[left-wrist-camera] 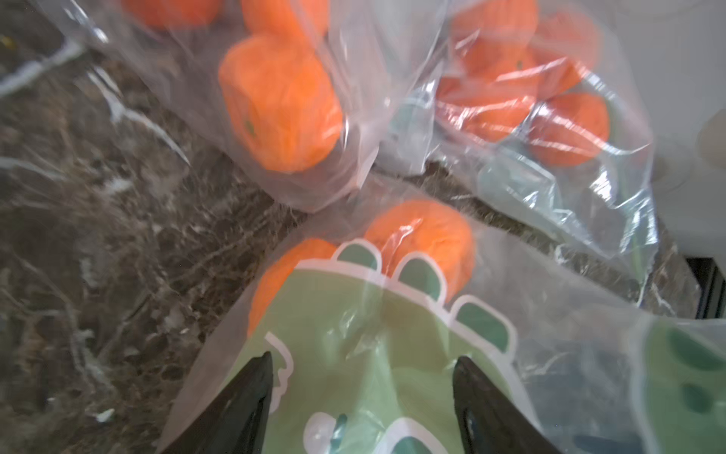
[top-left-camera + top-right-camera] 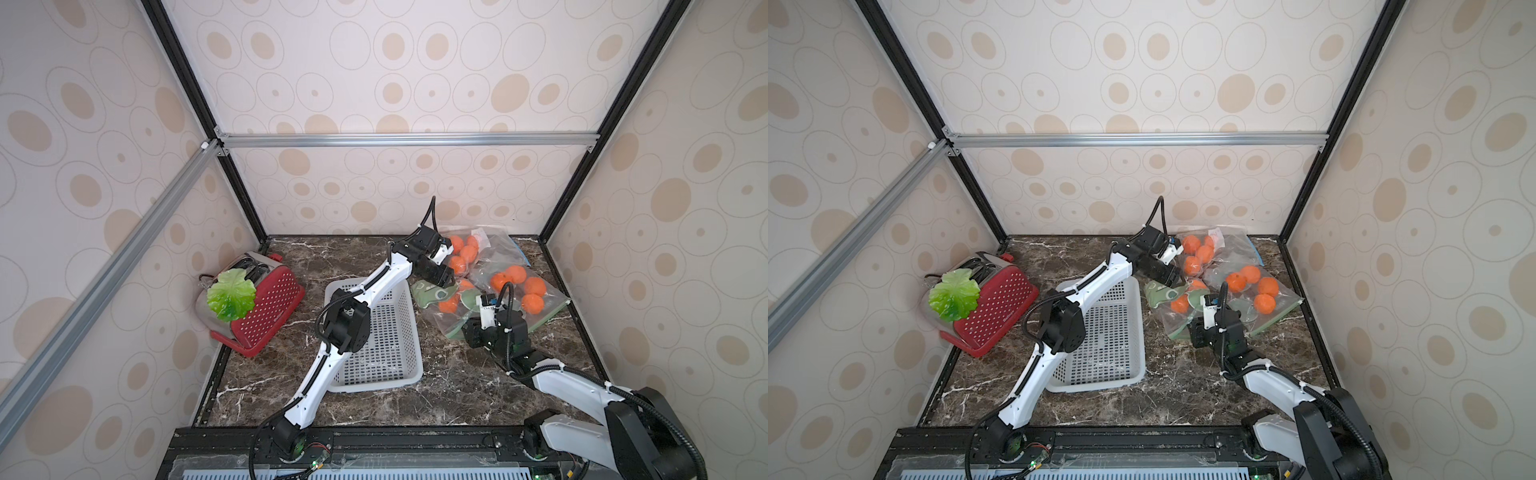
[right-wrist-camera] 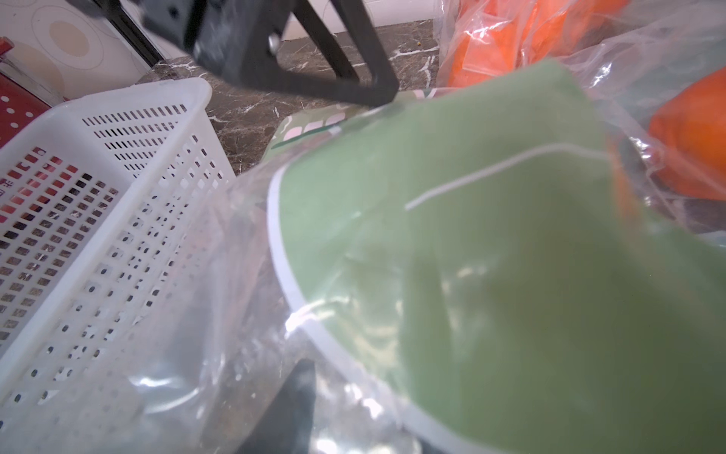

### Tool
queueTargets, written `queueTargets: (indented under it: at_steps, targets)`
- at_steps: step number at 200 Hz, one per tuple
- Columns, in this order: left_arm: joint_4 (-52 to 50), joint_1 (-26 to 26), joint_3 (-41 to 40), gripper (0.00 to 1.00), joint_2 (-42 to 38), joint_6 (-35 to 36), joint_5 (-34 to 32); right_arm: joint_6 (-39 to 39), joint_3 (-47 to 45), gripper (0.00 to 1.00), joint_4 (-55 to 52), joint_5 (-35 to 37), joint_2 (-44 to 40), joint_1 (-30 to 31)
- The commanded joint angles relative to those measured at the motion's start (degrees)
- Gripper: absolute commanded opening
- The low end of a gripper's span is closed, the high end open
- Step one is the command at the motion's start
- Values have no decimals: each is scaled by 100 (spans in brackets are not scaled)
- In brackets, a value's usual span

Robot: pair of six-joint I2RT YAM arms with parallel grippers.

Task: Open the zip-top bag and take out the orange
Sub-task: Open the zipper of the food storage bag at the center of the board, then adjust the zipper food storage bag at the center of the board.

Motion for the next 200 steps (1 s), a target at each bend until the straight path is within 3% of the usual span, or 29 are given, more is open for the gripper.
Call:
queueTargets:
  at_steps: [1, 67, 124, 148, 178, 200]
  targets:
    - [-43, -21, 35, 74, -115, 217, 162, -89, 71, 43, 59, -134, -68, -12]
    - [-167, -95, -3, 76, 31, 496, -461, -113, 53, 44, 35, -163, -54, -12]
    - [574, -116, -376, 83, -314, 545, -1180, -106, 78, 45, -4, -199, -6, -12]
    - [140, -115, 31, 80, 60, 531, -719, -127, 97, 46, -64, -198, -41, -12]
    - [227, -111, -218, 65, 85, 433, 257, -117, 106, 47, -64, -181, -32, -12]
    - [193, -117, -230, 63, 111, 380, 565, -108, 115, 48, -118, -181, -40, -12]
